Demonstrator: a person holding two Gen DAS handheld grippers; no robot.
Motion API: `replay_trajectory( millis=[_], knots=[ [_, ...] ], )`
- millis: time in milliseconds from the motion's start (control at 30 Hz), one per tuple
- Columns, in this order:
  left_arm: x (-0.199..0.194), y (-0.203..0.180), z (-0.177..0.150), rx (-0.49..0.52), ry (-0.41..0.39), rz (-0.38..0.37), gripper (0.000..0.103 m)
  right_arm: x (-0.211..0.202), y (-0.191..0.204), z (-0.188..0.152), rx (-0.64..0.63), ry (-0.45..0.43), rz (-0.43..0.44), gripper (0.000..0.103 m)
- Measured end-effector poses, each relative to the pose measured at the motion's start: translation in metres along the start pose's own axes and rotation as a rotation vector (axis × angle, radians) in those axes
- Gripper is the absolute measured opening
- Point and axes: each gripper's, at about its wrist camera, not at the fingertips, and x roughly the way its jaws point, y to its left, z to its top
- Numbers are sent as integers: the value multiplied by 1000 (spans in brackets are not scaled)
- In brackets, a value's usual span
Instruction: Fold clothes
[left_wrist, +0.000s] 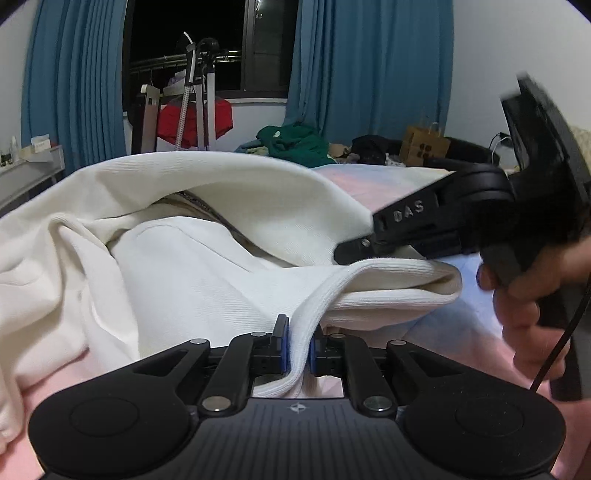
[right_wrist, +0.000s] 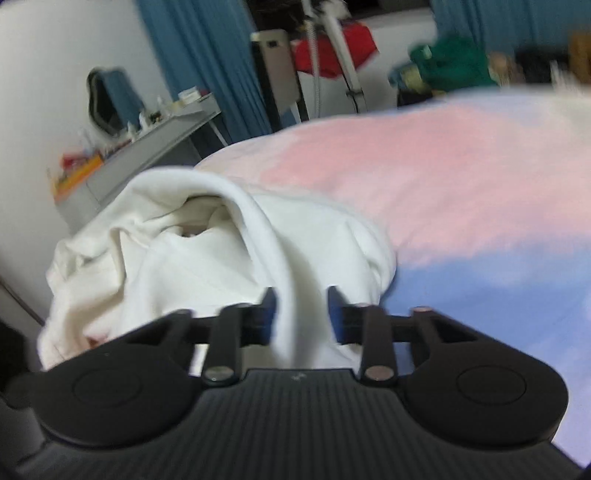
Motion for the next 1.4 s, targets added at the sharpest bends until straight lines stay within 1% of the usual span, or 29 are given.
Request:
replay_trajectory(
  millis=[33, 67, 100, 133, 167, 200, 267, 333, 367, 400, 433, 467, 567, 667, 700, 800, 867, 933, 1000, 1133, 1167, 1233, 1267, 1333, 1400],
  knots=[
    [2, 1, 0, 1, -3, -7, 12, 1, -7, -2, 46, -4, 7, 14],
    [4, 1, 0, 12, -10, -10, 12, 1, -14, -5, 92, -7, 14, 8],
    [6, 0, 1, 20, -20, -13, 15, 1, -18, -5, 124, -23, 13, 7],
    [7, -1, 1, 29, -31, -16, 20, -2, -19, -3, 139, -49, 12, 6],
    [8, -3, 2, 41, -45, -16, 26, -6, -18, -3, 144, -79, 19, 6],
    [11, -4, 3, 52, -54, -15, 30, -10, -16, -2, 139, -106, 29, 5],
    [12, -9, 5, 71, -73, -18, 42, -20, -9, 1, 112, -149, 50, 5],
    [14, -15, 7, 95, -102, -17, 45, -29, 0, 4, 69, -179, 66, 5],
    [17, -17, 9, 97, -114, -24, 44, -32, 3, 5, 49, -189, 74, 5],
    [20, -19, 11, 97, -125, -32, 40, -35, 6, 4, 33, -192, 80, 5],
    [22, -19, 14, 82, -122, -53, 29, -36, 7, 4, 20, -190, 75, 5],
    [23, -19, 16, 67, -120, -73, 22, -37, 8, 2, 9, -185, 62, 5],
    [20, -10, 22, 13, -145, -114, 13, -42, -2, 4, -2, -185, 5, 5],
    [10, 4, 27, -55, -185, -150, 12, -44, -18, 23, 38, -184, -29, 5],
    [6, 10, 31, -73, -209, -170, 12, -45, -18, 33, 28, -191, -40, 5],
    [-3, 22, 40, -143, -275, -235, 11, -47, -5, 71, -64, -228, -83, 5],
    [-6, 35, 43, -204, -307, -264, 9, -43, 14, 97, -186, -229, -143, 5],
    [-8, 50, 45, -273, -337, -292, 8, -28, 35, 123, -313, -200, -208, 5],
    [-5, 65, 46, -334, -351, -318, 8, -11, 49, 146, -401, -171, -262, 5],
    [3, 92, 46, -421, -369, -356, 7, 34, 64, 186, -562, -155, -375, 5],
    [6, 97, 44, -432, -377, -371, 5, 46, 67, 197, -592, -158, -398, 5],
    [13, 103, 39, -410, -375, -370, 5, 67, 73, 212, -666, -187, -463, 5],
    [19, 105, 37, -402, -356, -371, 5, 78, 75, 222, -693, -204, -491, 5],
    [31, 106, 34, -392, -318, -397, 5, 102, 76, 242, -736, -240, -538, 5],
    [40, 101, 34, -355, -296, -421, 5, 126, 79, 255, -796, -273, -570, 5]
  ],
)
